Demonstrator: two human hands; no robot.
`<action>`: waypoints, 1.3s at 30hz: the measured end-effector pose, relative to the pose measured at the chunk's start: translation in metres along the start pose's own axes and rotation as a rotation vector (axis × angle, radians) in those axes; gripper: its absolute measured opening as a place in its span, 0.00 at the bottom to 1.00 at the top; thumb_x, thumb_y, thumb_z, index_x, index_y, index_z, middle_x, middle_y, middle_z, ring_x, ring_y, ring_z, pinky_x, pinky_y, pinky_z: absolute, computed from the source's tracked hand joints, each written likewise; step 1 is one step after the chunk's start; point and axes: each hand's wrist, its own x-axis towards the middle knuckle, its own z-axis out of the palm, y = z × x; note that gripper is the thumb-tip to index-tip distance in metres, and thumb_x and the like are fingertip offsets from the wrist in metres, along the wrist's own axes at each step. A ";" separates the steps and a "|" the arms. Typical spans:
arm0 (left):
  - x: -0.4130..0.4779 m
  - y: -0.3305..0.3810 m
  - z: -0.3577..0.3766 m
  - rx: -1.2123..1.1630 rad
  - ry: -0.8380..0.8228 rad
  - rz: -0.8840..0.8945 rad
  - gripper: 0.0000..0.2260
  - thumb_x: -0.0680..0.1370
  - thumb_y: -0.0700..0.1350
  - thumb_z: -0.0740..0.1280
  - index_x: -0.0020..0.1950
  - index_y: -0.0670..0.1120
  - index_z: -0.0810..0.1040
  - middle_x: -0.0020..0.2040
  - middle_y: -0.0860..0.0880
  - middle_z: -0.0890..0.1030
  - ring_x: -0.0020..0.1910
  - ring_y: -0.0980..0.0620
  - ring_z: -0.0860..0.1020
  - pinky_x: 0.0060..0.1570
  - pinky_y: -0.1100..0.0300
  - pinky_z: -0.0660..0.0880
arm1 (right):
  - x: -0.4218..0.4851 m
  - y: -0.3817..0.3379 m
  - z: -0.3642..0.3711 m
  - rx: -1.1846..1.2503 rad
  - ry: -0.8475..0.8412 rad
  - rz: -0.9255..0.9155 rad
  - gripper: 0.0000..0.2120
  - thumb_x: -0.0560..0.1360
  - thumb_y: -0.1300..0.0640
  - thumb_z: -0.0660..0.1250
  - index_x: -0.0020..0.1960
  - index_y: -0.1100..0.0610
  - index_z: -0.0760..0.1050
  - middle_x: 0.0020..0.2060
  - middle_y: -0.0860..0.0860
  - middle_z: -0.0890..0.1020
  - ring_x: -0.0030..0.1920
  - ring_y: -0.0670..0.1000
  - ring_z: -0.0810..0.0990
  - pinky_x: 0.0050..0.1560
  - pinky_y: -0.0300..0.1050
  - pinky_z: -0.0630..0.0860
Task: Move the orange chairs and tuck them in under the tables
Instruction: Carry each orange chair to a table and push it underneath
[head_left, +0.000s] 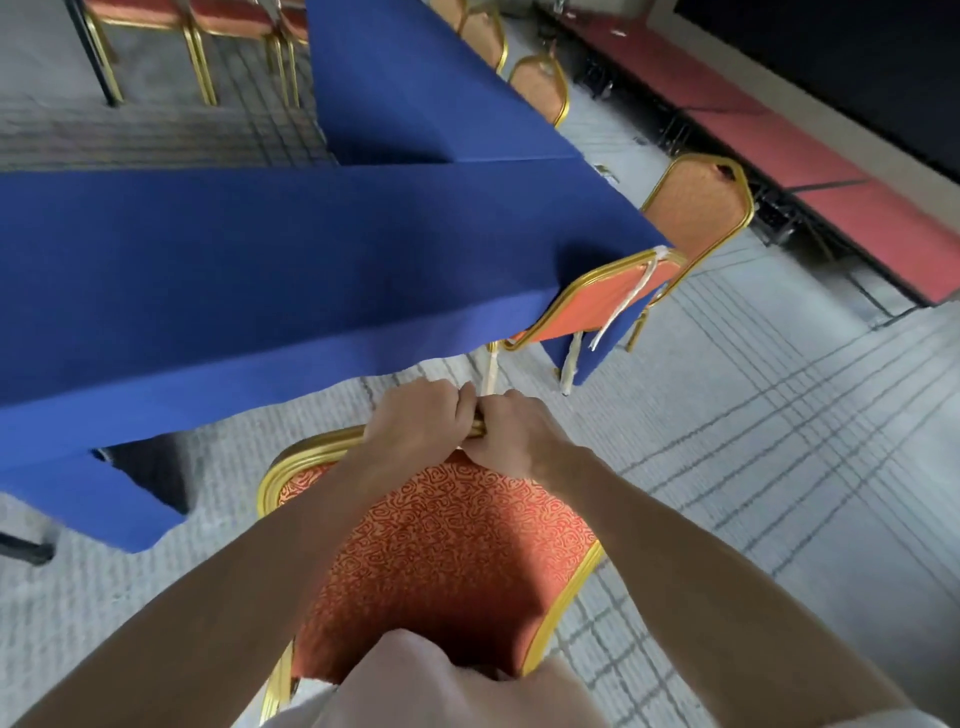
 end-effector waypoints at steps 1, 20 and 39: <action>0.010 -0.003 -0.004 0.004 0.033 0.021 0.22 0.85 0.54 0.47 0.50 0.44 0.76 0.43 0.45 0.78 0.48 0.40 0.80 0.41 0.53 0.69 | 0.010 0.002 -0.007 -0.017 0.022 -0.026 0.13 0.75 0.46 0.64 0.53 0.53 0.79 0.45 0.54 0.83 0.48 0.57 0.80 0.46 0.47 0.72; 0.089 0.066 0.066 -0.053 0.109 -0.127 0.25 0.84 0.55 0.51 0.41 0.45 0.81 0.39 0.45 0.83 0.42 0.42 0.80 0.37 0.53 0.67 | 0.070 0.136 0.015 -0.218 0.185 -0.371 0.11 0.70 0.48 0.70 0.39 0.56 0.78 0.28 0.53 0.80 0.28 0.58 0.80 0.29 0.45 0.69; 0.212 0.181 0.102 0.103 0.272 -0.466 0.27 0.79 0.54 0.39 0.38 0.46 0.75 0.24 0.53 0.65 0.21 0.57 0.59 0.24 0.59 0.50 | 0.164 0.301 -0.038 -0.180 0.014 -0.686 0.11 0.76 0.44 0.60 0.46 0.51 0.75 0.31 0.47 0.75 0.37 0.54 0.80 0.44 0.47 0.77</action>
